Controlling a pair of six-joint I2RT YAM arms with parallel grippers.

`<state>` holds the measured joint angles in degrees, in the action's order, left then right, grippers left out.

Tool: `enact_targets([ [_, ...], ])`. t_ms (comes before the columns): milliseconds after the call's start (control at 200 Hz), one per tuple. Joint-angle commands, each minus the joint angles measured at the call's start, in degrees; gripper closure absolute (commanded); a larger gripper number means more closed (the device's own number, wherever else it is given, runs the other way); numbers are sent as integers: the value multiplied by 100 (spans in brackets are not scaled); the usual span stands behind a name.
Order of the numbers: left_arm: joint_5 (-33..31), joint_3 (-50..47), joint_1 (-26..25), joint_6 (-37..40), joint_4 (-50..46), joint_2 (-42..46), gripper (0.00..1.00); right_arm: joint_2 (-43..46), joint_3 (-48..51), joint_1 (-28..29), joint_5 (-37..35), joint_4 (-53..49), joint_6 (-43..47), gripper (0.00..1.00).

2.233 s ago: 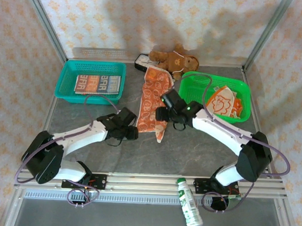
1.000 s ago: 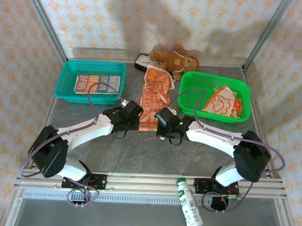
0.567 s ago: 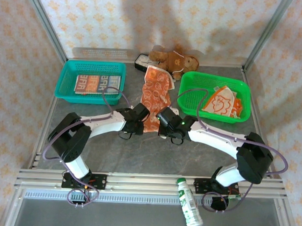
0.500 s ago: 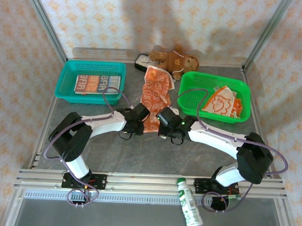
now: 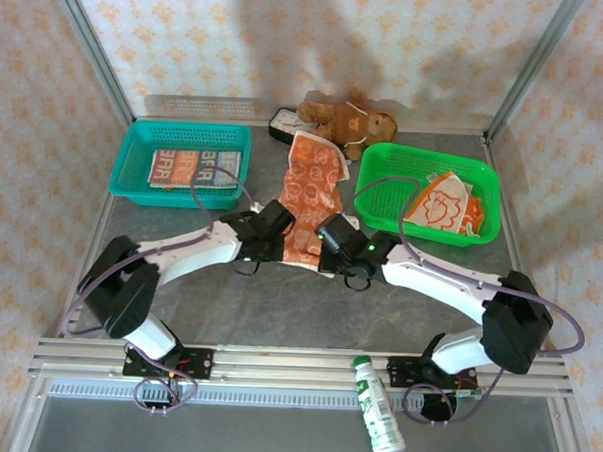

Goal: Fold and stack the towels

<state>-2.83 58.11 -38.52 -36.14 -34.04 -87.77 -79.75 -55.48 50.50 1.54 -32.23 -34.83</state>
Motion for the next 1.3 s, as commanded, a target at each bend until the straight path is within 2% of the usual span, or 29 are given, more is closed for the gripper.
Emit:
enact_targets([
  [0, -902, 572, 11, -86, -1607, 536, 100, 277, -269, 56, -83, -449, 236, 100],
  [145, -990, 829, 76, 159, -1967, 493, 100, -117, -255, -82, 48, -574, 453, 98],
  [310, -834, 1214, 191, 353, -1926, -521, 100, -809, -1, -381, 253, 59, 584, 96],
  [430, -855, 1510, 245, 520, -1693, -1269, 100, -1219, -80, -611, 24, 278, 666, 89],
  [490, -850, 1616, 286, 790, -1491, -1603, 100, -1418, -159, -723, -12, 331, 702, 75],
  [535, -828, 1752, 341, 882, -1436, -1843, 91, -1573, -236, -768, -6, 316, 739, 65],
  [586, -856, 1877, 383, 963, -1411, -2101, 80, -1676, -316, -779, 17, 271, 763, 61],
  [666, -847, 1929, 446, 1002, -1400, -2303, 73, -1629, -311, -779, 133, 261, 713, 57],
  [711, -834, 1841, 467, 1010, -1339, -2217, 62, -1495, -244, -770, 159, 285, 634, 56],
  [741, -792, 1759, 482, 1021, -1285, -2201, 50, -1380, -178, -770, 162, 295, 555, 54],
  [816, -698, 1562, 529, 997, -1249, -1750, 40, -1061, 24, -770, 164, 313, 351, 52],
  [1026, -217, 711, 548, 782, -896, -662, 41, -325, 728, -695, 245, 630, -277, 55],
  [1201, 233, -30, 555, 383, -293, -345, 51, -350, 1061, -625, 218, 916, -583, 64],
  [1296, 323, -259, 556, 205, -168, -208, 51, -478, 1066, -527, 164, 964, -630, 64],
])
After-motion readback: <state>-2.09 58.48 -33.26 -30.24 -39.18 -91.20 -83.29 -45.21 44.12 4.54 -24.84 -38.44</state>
